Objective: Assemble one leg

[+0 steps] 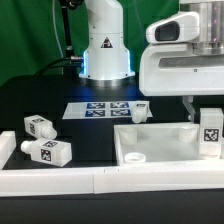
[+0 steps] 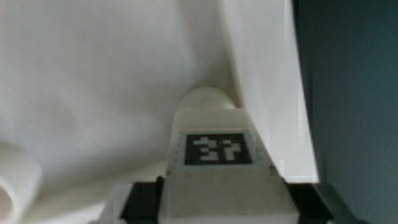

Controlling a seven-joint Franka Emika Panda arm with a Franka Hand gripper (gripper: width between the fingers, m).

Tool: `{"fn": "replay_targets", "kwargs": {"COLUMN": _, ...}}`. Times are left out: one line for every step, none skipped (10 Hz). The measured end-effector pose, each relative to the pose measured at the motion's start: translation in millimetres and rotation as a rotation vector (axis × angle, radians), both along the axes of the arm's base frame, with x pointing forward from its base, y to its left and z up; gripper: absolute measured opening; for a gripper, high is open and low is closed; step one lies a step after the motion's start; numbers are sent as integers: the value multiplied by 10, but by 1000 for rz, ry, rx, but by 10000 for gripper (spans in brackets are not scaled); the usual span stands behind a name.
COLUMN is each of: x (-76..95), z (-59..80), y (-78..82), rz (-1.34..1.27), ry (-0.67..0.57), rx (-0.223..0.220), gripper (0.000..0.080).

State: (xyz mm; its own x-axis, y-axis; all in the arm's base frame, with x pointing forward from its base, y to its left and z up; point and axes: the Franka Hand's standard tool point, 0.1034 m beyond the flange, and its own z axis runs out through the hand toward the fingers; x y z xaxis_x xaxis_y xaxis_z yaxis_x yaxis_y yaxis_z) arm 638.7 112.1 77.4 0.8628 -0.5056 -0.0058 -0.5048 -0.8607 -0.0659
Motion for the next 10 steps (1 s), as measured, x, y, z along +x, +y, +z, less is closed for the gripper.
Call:
{"fn": "replay_targets", "kwargs": {"x": 13, "z": -2, "y": 2, "rz": -197, "ry": 13, "rx": 10, "gripper": 286}}
{"fn": "replay_targets", "kwargs": {"x": 18, "z": -4, "y": -13, "rz": -364, "ry": 23, "rx": 39, "gripper": 287}}
{"fn": "replay_targets", "kwargs": {"x": 17, "z": -5, "y": -13, "rz": -472, "ry": 30, "rx": 51, "gripper": 287}}
{"fn": "replay_targets", "kwargs": {"x": 12, "z": -5, "y": 9, "rz": -591, "ry": 39, "rx": 53, "gripper": 287}}
{"fn": "replay_targets", "kwargs": {"x": -2, "z": -8, "y": 58, "rz": -664, "ry": 45, "rx": 49, "gripper": 287}}
{"fn": "replay_targets", "kwargs": {"x": -1, "z": -9, "y": 50, "rz": -651, "ry": 44, "rx": 49, "gripper": 287}}
{"fn": "replay_targets", "kwargs": {"x": 2, "z": -9, "y": 49, "rz": -616, "ry": 40, "rx": 48, "gripper": 287}}
{"fn": "replay_targets", "kwargs": {"x": -23, "z": -11, "y": 43, "rz": -501, "ry": 51, "rx": 35, "gripper": 530}}
{"fn": "replay_targets", "kwargs": {"x": -35, "z": 3, "y": 56, "rz": -324, "ry": 72, "rx": 29, "gripper": 530}}
{"fn": "replay_targets", "kwargs": {"x": -13, "z": 5, "y": 95, "rz": -141, "ry": 60, "rx": 29, "gripper": 611}}
